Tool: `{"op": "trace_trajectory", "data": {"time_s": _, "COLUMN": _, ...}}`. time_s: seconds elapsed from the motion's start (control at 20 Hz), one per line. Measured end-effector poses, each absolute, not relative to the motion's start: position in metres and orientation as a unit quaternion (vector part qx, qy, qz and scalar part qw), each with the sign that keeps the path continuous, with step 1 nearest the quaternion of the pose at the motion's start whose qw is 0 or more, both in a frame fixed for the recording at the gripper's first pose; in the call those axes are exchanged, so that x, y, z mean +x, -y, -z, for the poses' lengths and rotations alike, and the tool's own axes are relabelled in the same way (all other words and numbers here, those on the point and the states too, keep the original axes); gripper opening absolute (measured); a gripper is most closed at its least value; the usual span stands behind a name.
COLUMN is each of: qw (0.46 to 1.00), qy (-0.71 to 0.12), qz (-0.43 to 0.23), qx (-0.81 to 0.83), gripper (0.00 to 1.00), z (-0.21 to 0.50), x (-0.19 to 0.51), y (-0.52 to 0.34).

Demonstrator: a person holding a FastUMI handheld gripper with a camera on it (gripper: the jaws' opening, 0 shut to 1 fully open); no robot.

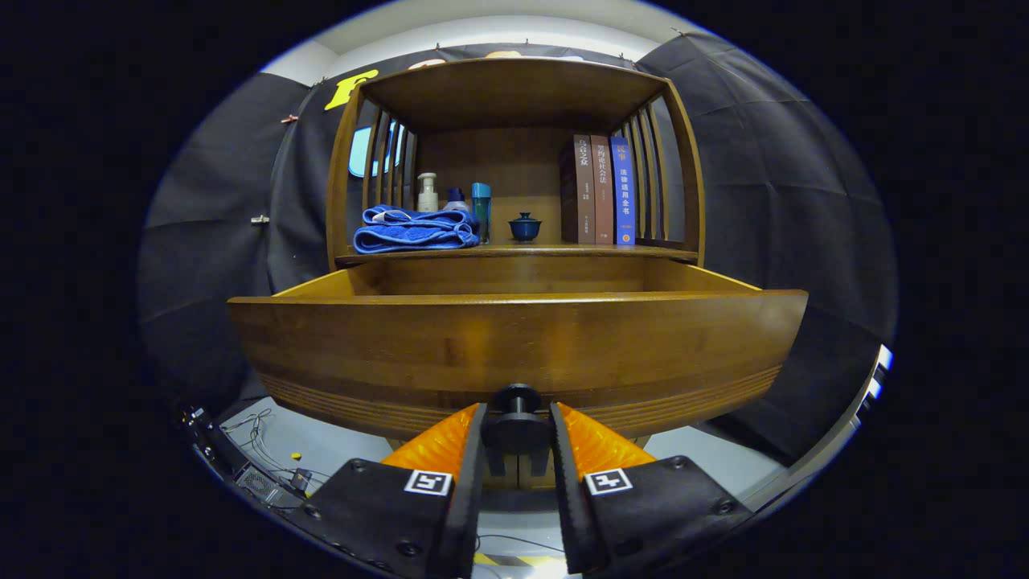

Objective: Pull open the drawer, take out the items inside it, and place them on the countertop above the cabinet.

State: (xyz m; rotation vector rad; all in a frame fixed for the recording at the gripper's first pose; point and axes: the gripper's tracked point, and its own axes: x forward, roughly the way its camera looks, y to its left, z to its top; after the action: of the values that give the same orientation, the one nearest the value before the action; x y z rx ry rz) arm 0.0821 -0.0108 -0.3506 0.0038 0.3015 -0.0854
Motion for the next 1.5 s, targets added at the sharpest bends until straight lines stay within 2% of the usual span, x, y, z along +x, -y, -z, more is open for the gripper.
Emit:
{"op": "trace_trajectory", "data": {"time_s": 0.05, "qw": 0.989, "qy": -0.146, "qz": 0.038, "qx": 0.005, "gripper": 0.49, "z": 0.347, "x": 0.082, "y": 0.008}}
{"op": "trace_trajectory", "data": {"time_s": 0.2, "qw": 0.99, "qy": -0.134, "qz": 0.039, "qx": -0.002, "gripper": 0.98, "z": 0.329, "x": 0.075, "y": 0.013}}
{"op": "trace_trajectory", "data": {"time_s": 0.55, "qw": 0.993, "qy": -0.109, "qz": 0.045, "qx": 0.029, "gripper": 0.99, "z": 0.237, "x": 0.084, "y": 0.039}}
{"op": "trace_trajectory", "data": {"time_s": 0.65, "qw": 0.99, "qy": -0.13, "qz": 0.046, "qx": 0.041, "gripper": 0.99, "z": 0.219, "x": 0.097, "y": 0.046}}
{"op": "trace_trajectory", "data": {"time_s": 0.85, "qw": 0.966, "qy": -0.236, "qz": 0.004, "qx": 0.1, "gripper": 0.99, "z": 0.215, "x": 0.13, "y": 0.039}}
{"op": "trace_trajectory", "data": {"time_s": 0.95, "qw": 0.948, "qy": -0.292, "qz": 0.007, "qx": 0.127, "gripper": 0.99, "z": 0.222, "x": 0.151, "y": 0.043}}
{"op": "trace_trajectory", "data": {"time_s": 1.15, "qw": 0.908, "qy": -0.404, "qz": 0.029, "qx": 0.104, "gripper": 0.99, "z": 0.262, "x": 0.189, "y": 0.056}}
{"op": "trace_trajectory", "data": {"time_s": 1.5, "qw": 0.83, "qy": -0.555, "qz": 0.018, "qx": 0.058, "gripper": 0.98, "z": 0.349, "x": 0.219, "y": 0.048}}
